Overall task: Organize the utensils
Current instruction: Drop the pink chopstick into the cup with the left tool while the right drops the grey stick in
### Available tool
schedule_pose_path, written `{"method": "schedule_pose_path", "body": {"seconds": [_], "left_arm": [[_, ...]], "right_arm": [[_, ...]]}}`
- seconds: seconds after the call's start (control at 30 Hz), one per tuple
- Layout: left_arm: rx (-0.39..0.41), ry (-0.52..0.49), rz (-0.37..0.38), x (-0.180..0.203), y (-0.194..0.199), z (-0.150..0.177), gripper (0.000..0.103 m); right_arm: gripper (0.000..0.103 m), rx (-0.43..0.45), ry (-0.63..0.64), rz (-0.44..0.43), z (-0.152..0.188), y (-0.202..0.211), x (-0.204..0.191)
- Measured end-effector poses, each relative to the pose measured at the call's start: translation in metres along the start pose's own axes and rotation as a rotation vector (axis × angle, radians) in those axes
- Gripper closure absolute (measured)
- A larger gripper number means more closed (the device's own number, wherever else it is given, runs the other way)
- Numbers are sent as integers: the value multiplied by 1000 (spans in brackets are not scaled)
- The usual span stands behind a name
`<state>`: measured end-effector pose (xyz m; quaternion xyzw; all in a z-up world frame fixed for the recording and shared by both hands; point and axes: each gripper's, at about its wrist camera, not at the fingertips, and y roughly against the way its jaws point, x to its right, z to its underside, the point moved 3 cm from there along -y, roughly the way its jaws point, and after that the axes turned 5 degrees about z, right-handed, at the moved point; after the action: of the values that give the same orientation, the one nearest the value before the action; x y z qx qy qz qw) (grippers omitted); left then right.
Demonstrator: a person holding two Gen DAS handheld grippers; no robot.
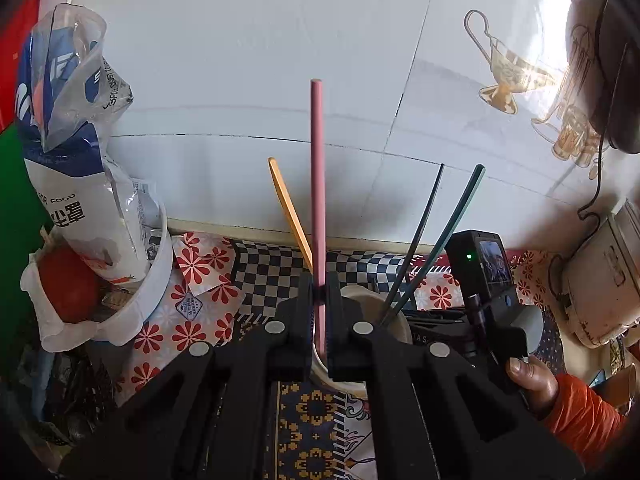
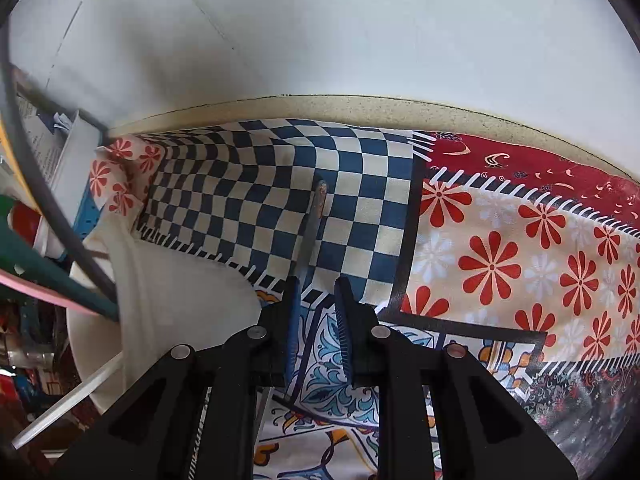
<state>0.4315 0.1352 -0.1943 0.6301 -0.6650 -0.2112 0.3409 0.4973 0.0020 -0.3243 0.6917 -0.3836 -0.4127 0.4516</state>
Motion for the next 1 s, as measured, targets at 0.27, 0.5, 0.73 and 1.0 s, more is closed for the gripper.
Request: {"method": "schedule_pose_path", "body": {"seconds": [0.27, 0.5, 0.73, 1.0], "left_arm": [[-35, 11, 13, -4, -13, 2, 100], [-60, -6, 12, 3, -10, 5, 100], [6, -35, 21, 18, 42, -1, 96], [75, -140, 74, 76, 100, 25, 73]], "right_arm": [[88, 15, 24, -8, -6, 1, -3], [91, 5, 107, 46, 0, -5, -5], [91, 8, 109, 47, 35, 29, 11], [90, 113, 106, 20, 81, 106, 32]]}}
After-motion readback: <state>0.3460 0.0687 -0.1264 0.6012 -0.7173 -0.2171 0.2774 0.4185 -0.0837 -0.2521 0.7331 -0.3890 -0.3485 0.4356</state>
